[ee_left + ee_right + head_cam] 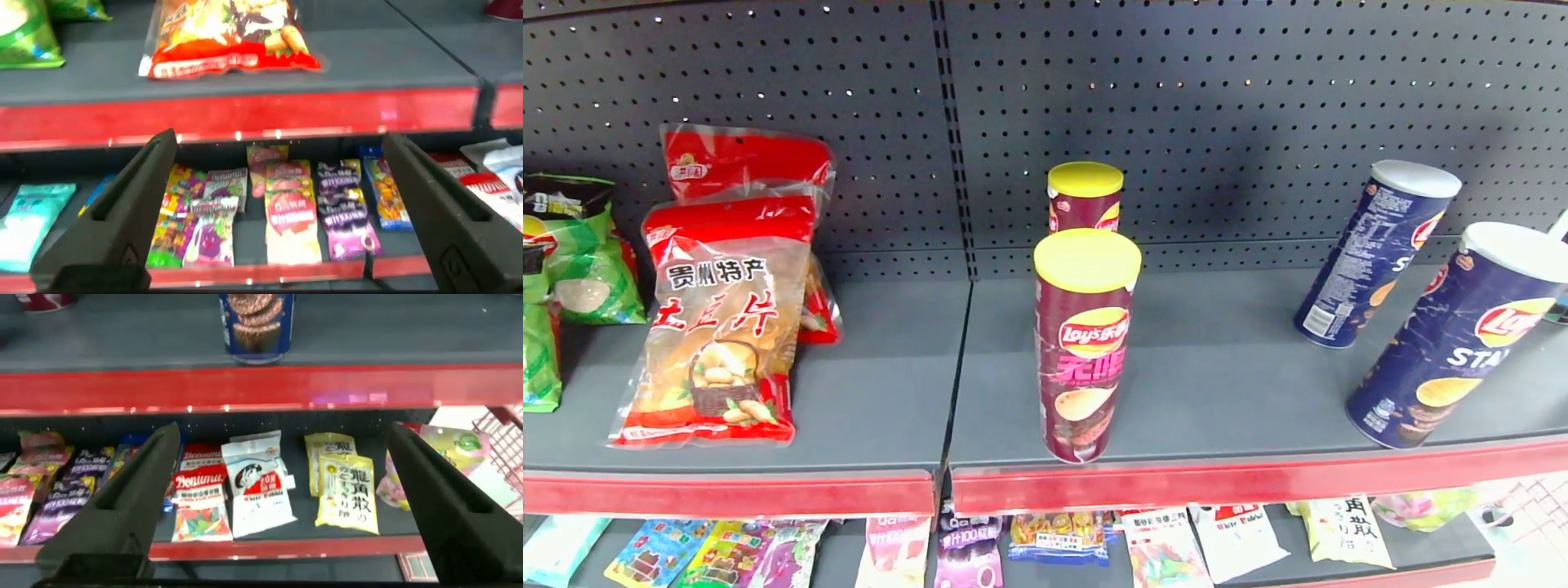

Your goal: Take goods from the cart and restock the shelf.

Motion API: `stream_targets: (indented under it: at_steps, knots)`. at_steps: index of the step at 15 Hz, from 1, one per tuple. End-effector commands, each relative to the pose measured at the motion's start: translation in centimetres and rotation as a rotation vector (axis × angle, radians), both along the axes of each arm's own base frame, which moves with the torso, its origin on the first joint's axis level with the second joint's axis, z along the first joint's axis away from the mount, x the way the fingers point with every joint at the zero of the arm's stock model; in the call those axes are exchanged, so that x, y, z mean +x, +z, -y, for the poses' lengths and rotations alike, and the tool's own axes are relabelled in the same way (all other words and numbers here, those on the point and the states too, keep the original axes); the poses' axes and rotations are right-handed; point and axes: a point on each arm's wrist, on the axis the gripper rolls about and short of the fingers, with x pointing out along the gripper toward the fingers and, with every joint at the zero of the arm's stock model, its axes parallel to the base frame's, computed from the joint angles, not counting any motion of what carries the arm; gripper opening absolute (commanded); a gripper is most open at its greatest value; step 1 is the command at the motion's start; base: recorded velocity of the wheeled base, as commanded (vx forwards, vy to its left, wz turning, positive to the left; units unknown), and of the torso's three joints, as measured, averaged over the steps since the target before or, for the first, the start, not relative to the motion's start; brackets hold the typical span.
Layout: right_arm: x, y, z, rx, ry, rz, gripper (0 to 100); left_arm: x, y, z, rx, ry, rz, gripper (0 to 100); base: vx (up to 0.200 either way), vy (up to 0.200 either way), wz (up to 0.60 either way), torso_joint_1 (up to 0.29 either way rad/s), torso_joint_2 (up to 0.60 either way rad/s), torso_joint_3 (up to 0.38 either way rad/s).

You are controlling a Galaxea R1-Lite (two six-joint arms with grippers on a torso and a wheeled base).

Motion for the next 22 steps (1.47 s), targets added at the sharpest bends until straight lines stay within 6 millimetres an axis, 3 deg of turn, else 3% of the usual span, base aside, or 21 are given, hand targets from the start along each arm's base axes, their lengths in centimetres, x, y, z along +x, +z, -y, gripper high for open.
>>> stream_targets:
  at_steps: [1,4,22]
  knots:
    - [-0.01,0.0,0.0,0.0,0.001,0.002,100,0.01,0.0,0.0,0.0,0.0,-0.002,100,0.0,0.0,0.0,0.0,0.0,0.0]
    - [-0.01,0.0,0.0,-0.002,0.001,0.002,100,0.01,0.02,0.0,0.008,0.002,0.0,100,0.0,0.0,0.0,0.0,0.0,0.0]
    - [-0.01,0.0,-0.02,-0.003,0.01,0.002,100,0.01,0.02,0.0,0.014,0.001,0.0,100,0.0,-0.2,0.0,0.004,0.0,0.002]
